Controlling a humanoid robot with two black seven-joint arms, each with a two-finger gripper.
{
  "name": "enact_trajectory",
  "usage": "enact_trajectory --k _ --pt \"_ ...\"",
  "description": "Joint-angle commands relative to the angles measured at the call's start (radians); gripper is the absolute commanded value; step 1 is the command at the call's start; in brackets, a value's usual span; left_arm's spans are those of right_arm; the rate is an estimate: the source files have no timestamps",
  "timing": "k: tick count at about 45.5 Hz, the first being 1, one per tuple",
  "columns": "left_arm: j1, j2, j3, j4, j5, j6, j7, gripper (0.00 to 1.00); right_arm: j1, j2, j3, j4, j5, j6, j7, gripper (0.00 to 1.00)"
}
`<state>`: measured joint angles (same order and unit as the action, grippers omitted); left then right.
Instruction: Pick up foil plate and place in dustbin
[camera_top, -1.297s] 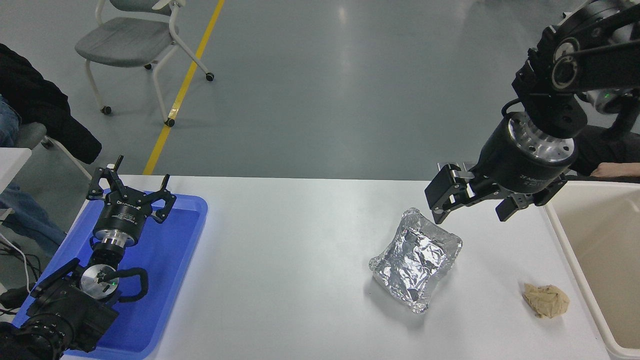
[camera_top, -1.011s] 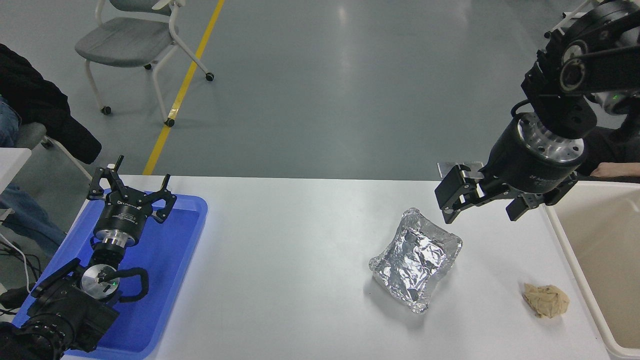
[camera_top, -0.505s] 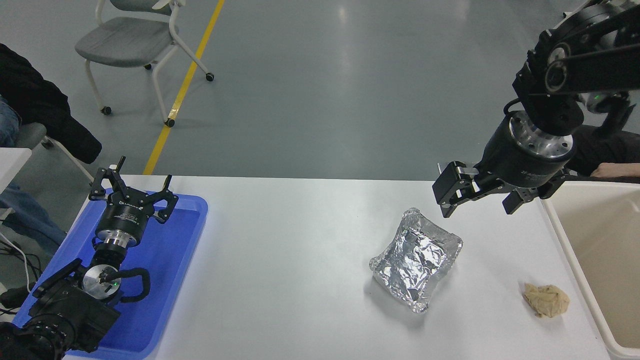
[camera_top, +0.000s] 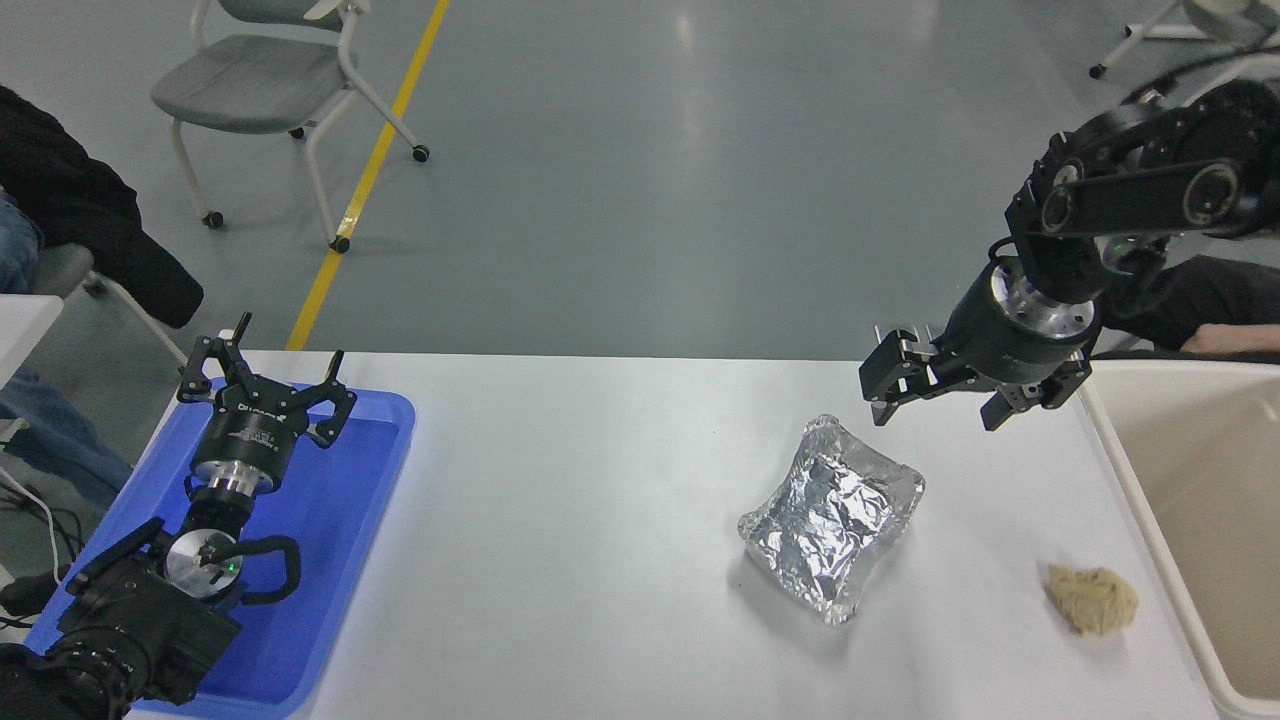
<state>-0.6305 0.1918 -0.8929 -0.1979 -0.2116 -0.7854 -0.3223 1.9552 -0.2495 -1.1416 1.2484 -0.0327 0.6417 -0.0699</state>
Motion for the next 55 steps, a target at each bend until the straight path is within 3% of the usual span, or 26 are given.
enact_trajectory --k 1,17,44,55 --pt "-0.001 0.000 0.000 0.000 0.000 0.000 0.000 1.00 -0.222 -0.045 0.109 -0.139 -0.004 -0.065 -0.005 1.00" --pt "-0.001 0.000 0.000 0.000 0.000 0.000 0.000 1.00 -0.478 -0.050 0.212 -0.308 -0.061 -0.152 -0.008 1.00" --pt "-0.001 0.000 0.000 0.000 0.001 0.000 0.000 1.00 -0.683 -0.016 0.315 -0.372 -0.079 -0.280 -0.031 0.99" --pt "-0.001 0.000 0.000 0.000 0.000 0.000 0.000 1.00 -0.746 0.022 0.358 -0.412 -0.082 -0.289 -0.028 0.92"
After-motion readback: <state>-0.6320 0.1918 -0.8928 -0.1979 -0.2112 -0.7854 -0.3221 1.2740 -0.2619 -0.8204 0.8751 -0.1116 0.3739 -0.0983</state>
